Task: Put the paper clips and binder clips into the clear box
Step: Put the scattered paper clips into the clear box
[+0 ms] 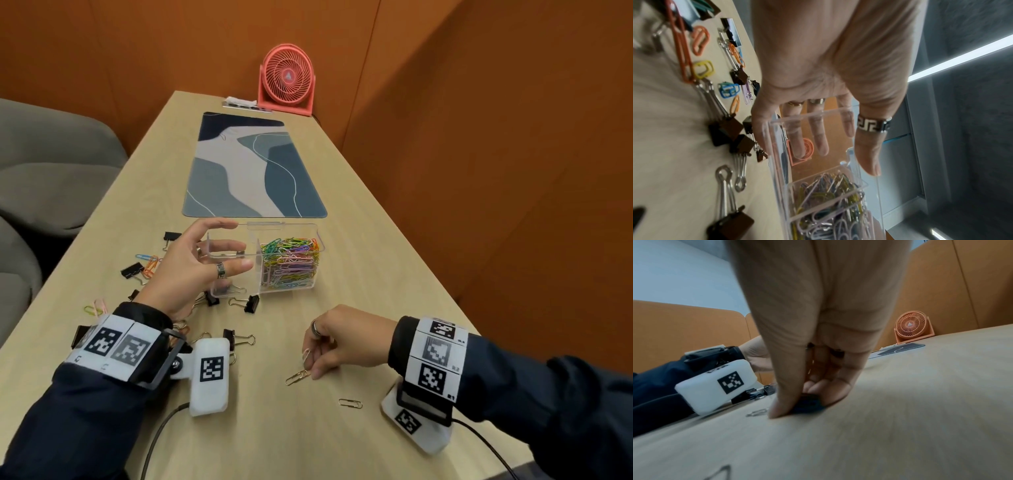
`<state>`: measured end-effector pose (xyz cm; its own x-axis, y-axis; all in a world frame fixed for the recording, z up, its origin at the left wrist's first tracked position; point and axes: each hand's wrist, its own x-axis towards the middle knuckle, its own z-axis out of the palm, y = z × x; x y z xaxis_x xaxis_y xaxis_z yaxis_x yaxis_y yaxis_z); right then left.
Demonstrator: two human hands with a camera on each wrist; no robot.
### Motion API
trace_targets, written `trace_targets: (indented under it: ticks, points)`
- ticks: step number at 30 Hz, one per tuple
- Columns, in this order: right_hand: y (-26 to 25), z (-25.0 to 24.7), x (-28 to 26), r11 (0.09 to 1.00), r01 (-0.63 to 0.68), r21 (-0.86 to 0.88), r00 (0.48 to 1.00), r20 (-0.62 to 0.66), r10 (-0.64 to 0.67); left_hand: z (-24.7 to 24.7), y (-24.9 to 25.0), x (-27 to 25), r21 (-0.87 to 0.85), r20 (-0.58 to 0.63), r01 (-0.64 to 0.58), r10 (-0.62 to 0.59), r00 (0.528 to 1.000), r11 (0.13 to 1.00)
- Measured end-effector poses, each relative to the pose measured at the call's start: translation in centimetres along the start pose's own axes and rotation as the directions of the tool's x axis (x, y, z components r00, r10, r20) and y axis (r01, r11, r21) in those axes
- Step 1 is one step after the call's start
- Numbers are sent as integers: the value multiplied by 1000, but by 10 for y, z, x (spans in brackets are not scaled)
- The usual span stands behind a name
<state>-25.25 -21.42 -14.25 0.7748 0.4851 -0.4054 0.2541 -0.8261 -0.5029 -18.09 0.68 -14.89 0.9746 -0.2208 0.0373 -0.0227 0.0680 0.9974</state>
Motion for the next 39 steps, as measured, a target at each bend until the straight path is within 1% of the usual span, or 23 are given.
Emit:
trace_targets:
  ticks: [8, 13, 17, 21, 27, 30, 35, 37, 39]
  points:
    - [2, 0, 0, 999, 7, -39, 1000, -13, -7, 0, 0, 0, -7, 3, 1, -1, 1000, 1000]
    - [-2, 1, -3, 982, 45, -185, 999, 4, -45, -1, -1, 0, -1, 0, -5, 5, 1000, 1000]
    - [-5, 2, -6, 956, 37, -290, 999, 41, -26, -1, 0, -1, -2, -7, -7, 7, 1000, 1000]
    - [-6, 3, -7, 936, 17, -351, 998, 64, 6, -1, 0, -1, -1, -6, -10, 10, 1000, 1000]
    - [-5, 6, -11, 921, 53, -387, 998, 33, -44, -1, 1, 0, -2, -5, -12, 12, 1000, 1000]
    - [-2, 7, -11, 927, 76, -368, 997, 36, -68, -2, 0, 0, 1, -6, -12, 12, 1000, 1000]
    - [-1, 4, -10, 964, 57, -259, 998, 51, -45, -2, 0, 0, -5, -5, -13, 13, 1000, 1000]
    - [-2, -6, -11, 972, 64, -226, 998, 0, -66, -2, 0, 0, -7, -4, -13, 13, 1000, 1000]
    - [-7, -26, -11, 974, 96, -207, 984, -128, -124, -2, 0, 0, -15, -1, -11, 11, 1000, 1000]
